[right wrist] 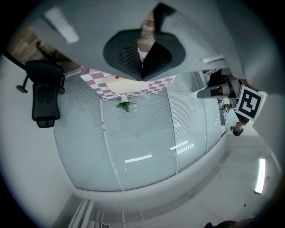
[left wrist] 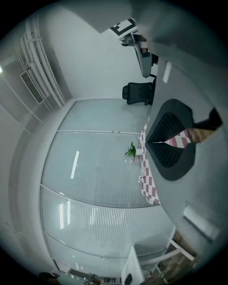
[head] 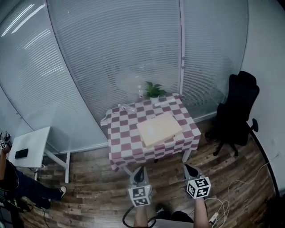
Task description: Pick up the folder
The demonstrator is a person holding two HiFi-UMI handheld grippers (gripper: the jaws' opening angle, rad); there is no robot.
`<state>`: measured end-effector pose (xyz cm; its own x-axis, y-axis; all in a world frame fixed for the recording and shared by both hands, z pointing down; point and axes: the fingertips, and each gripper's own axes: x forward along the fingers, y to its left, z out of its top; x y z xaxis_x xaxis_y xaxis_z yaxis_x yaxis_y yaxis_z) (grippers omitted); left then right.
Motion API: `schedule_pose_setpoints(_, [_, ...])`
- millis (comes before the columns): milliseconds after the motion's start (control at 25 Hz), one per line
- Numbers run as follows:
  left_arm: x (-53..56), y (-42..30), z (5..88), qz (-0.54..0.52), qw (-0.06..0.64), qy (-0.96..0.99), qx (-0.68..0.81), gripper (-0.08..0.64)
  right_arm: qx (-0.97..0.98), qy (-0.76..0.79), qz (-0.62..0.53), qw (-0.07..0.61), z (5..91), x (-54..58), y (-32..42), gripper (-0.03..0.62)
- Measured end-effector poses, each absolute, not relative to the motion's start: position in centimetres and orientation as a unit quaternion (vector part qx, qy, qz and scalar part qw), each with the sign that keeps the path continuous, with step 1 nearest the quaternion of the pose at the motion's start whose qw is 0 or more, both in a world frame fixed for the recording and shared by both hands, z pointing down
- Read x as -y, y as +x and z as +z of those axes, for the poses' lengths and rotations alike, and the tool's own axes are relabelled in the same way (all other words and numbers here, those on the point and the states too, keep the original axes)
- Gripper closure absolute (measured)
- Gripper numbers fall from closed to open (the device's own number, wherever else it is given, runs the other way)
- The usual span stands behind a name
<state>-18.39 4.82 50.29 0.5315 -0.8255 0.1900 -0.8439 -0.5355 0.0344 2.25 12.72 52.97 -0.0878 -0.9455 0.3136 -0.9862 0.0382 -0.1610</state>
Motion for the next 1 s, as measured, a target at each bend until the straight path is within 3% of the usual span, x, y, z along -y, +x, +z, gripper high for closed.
schedule_pose_setpoints(360, [-1.0, -17.8, 53.3, 0.092, 0.09, 0.878, 0.461, 0.551, 0.683, 0.702, 0.193, 0.052, 56.2, -8.9, 5.2, 0.591])
schedule_pose_setpoints(600, [3.4, -17.8, 56.5, 0.086, 0.151, 0.877, 0.448, 0.552, 0.702, 0.686, 0.175, 0.074, 56.4, -3.3, 6.2, 0.591])
schedule_pose_setpoints(840, [8.0, -18.6, 56.1, 0.074, 0.15, 0.869, 0.467, 0.552, 0.708, 0.681, 0.182, 0.049, 56.1, 2.7, 7.6, 0.591])
schedule_pose_setpoints(1000, [10.8, -18.3, 55.4, 0.031, 0.187, 0.859, 0.476, 0.552, 0.725, 0.66, 0.188, 0.054, 56.4, 7.1, 8.2, 0.591])
